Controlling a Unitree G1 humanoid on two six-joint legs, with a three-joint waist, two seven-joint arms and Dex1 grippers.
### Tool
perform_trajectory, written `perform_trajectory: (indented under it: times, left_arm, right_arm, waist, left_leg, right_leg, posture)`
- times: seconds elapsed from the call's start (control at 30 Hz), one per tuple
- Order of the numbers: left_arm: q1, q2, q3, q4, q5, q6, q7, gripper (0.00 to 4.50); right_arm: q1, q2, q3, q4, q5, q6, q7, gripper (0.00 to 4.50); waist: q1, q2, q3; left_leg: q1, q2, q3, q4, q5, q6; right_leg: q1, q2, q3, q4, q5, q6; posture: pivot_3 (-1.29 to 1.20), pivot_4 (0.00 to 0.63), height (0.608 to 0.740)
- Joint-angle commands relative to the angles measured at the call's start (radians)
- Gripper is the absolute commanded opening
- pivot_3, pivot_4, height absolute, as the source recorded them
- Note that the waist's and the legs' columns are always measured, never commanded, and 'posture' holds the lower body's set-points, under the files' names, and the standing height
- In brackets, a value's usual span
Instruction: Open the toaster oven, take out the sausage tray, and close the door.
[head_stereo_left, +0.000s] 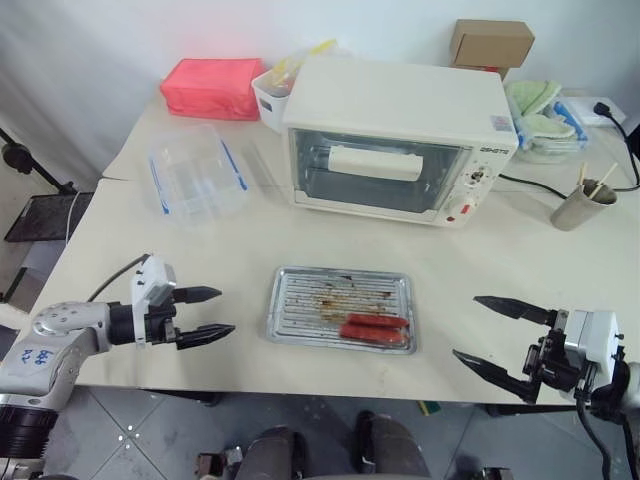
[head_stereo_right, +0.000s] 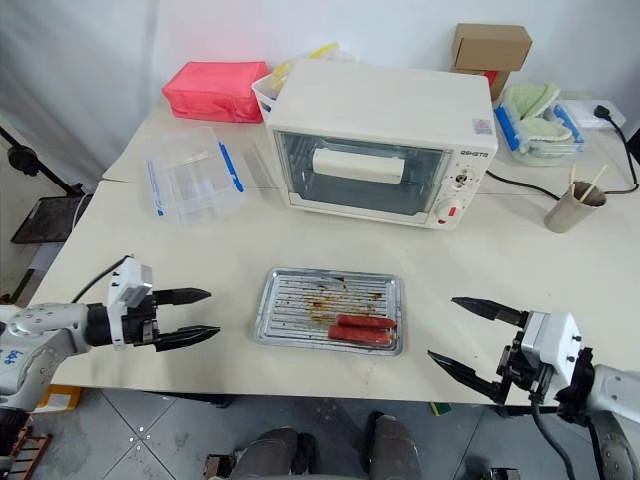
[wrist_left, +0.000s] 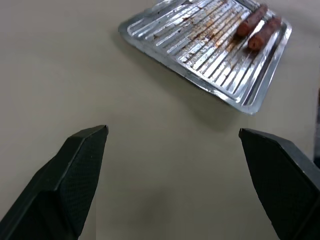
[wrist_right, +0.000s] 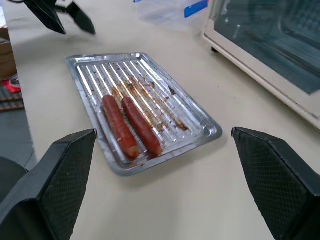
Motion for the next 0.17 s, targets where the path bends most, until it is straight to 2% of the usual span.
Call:
perform_trajectory:
  times: [0.03, 0.17]
  left_arm:
    - [-0.015, -0.042, 0.068, 0.01, 0.039, -0.168, -0.013, 4.47]
    - [0.015, -0.057, 0.082, -0.004, 0.038, -0.187, -0.035, 4.47]
  right_arm:
    - [-0.033, -0.034, 0.016, 0.019, 0.018, 0.0, 0.047, 4.5]
    - [-0.062, -0.041, 0.033, 0.03, 0.022, 0.016, 0.057, 4.5]
  waist:
    - [0.006, 0.0, 0.0]
    - [0.009, 0.0, 0.0]
  left_leg:
    - [0.0, 0.0, 0.001, 0.0, 0.002, 0.004]
    - [0.0, 0.0, 0.001, 0.0, 0.003, 0.007]
  right_leg:
    - [0.0, 0.0, 0.0, 0.0, 0.0, 0.0]
    - [0.0, 0.0, -0.002, 0.001, 0.0, 0.001]
  posture:
    - [0.0, 0.15, 0.74]
    - [0.0, 0.15, 0.74]
